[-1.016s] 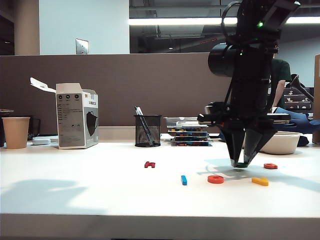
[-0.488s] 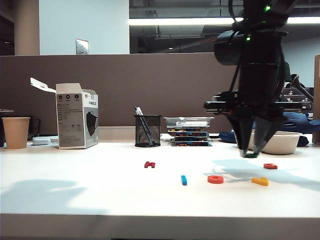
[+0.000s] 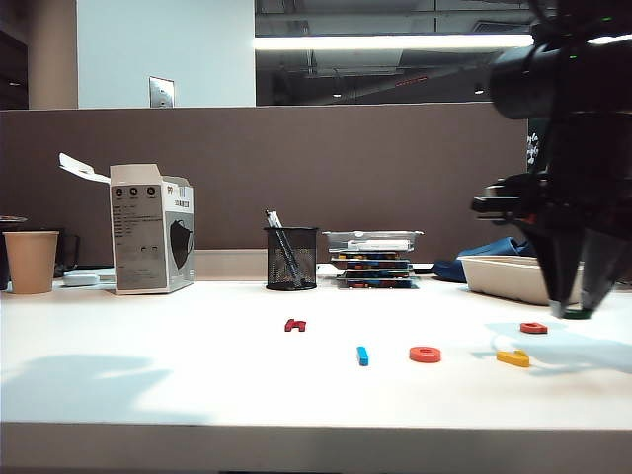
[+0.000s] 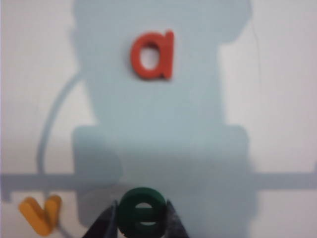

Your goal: Select the appropriate letters from the row of letter magnets placed on the table to arrange into the word "love".

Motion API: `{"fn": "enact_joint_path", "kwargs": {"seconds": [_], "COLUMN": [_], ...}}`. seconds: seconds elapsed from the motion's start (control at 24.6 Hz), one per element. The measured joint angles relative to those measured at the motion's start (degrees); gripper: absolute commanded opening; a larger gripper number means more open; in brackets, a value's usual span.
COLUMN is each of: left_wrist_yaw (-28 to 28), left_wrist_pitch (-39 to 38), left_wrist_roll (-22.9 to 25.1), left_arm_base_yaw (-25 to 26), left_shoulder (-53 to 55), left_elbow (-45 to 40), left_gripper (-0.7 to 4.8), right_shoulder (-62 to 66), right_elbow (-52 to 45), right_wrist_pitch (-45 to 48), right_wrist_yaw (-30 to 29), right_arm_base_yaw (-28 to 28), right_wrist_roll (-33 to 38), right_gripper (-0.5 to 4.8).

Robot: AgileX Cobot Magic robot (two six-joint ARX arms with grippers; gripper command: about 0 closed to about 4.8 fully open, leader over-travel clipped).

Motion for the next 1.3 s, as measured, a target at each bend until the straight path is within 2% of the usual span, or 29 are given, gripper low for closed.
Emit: {"fn": "enact_joint_path", "kwargs": {"seconds": [0.53, 1.1, 1.18, 1.22, 1.3], "left_wrist_yaw": [0.0, 0.0, 0.0, 0.0, 0.0], "left_wrist_pitch": [0.0, 0.0, 0.0, 0.0, 0.0], "left_wrist_roll": [0.0, 0.0, 0.0, 0.0, 0.0], "left_arm_base_yaw": [0.0, 0.0, 0.0, 0.0, 0.0], "left_shoulder": [0.0, 0.0, 0.0, 0.0, 0.0], "left_elbow": [0.0, 0.0, 0.0, 0.0, 0.0], "left_gripper": [-0.05, -0.05, -0.05, -0.05, -0.05], "right_shoulder": [-2.6, -2.7, -2.7, -2.7, -2.8], "right_elbow": [-10.3, -10.5, -10.5, -10.5, -10.5], "right_wrist_pitch": [10.0, 9.9, 9.9, 9.9, 10.0], "right_wrist_yaw": [-1.5, -1.4, -1.4, -1.4, -1.5], "right_arm_base_yaw": [0.1, 0.1, 0.1, 0.1, 0.1], "right_wrist_roll": [2.5, 2.9, 2.9, 2.9, 3.0], "right_gripper": [0.94, 0.96, 1.27, 1.82, 1.94]}}
